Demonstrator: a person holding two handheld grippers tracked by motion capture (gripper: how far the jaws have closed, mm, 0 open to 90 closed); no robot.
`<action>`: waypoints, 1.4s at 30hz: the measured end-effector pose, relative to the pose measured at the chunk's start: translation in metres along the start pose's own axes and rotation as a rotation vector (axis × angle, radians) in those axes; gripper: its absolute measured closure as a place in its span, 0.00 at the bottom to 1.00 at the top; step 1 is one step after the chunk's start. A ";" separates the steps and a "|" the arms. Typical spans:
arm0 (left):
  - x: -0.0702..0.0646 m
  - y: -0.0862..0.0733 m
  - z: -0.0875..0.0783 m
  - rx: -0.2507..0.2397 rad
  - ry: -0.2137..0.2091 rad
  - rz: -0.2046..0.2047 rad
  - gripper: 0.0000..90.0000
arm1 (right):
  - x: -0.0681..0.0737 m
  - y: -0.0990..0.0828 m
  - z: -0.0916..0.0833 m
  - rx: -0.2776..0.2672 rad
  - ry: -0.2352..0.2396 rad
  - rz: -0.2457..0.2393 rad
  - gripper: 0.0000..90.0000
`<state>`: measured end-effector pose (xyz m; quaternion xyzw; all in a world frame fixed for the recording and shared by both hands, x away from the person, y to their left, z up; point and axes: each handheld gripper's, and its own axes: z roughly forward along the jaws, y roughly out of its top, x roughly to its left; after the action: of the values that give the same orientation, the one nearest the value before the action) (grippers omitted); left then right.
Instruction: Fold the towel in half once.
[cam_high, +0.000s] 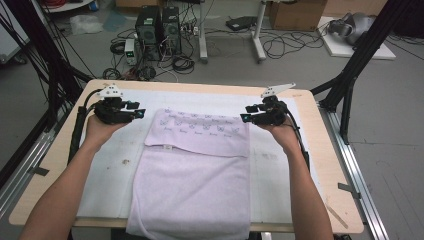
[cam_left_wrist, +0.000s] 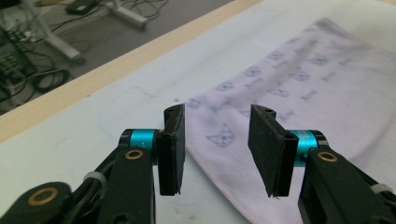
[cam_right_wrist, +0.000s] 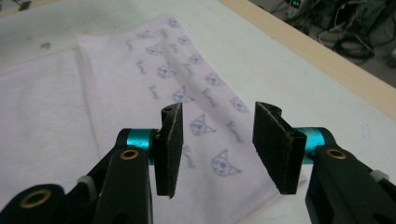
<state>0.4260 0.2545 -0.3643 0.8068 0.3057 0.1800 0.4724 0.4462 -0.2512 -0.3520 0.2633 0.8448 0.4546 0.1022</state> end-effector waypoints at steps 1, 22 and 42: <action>-0.004 -0.002 0.000 -0.005 -0.015 0.008 0.63 | 0.004 -0.002 -0.001 -0.003 0.012 0.001 0.59; -0.048 -0.062 0.029 0.136 -0.160 0.082 0.66 | 0.046 -0.084 0.023 0.115 0.067 -0.002 0.61; -0.049 -0.053 0.013 0.114 -0.083 0.077 0.97 | 0.048 -0.075 0.014 0.070 0.111 -0.011 0.95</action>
<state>0.3798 0.2334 -0.4171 0.8503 0.2643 0.1469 0.4308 0.3850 -0.2492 -0.4186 0.2365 0.8660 0.4380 0.0485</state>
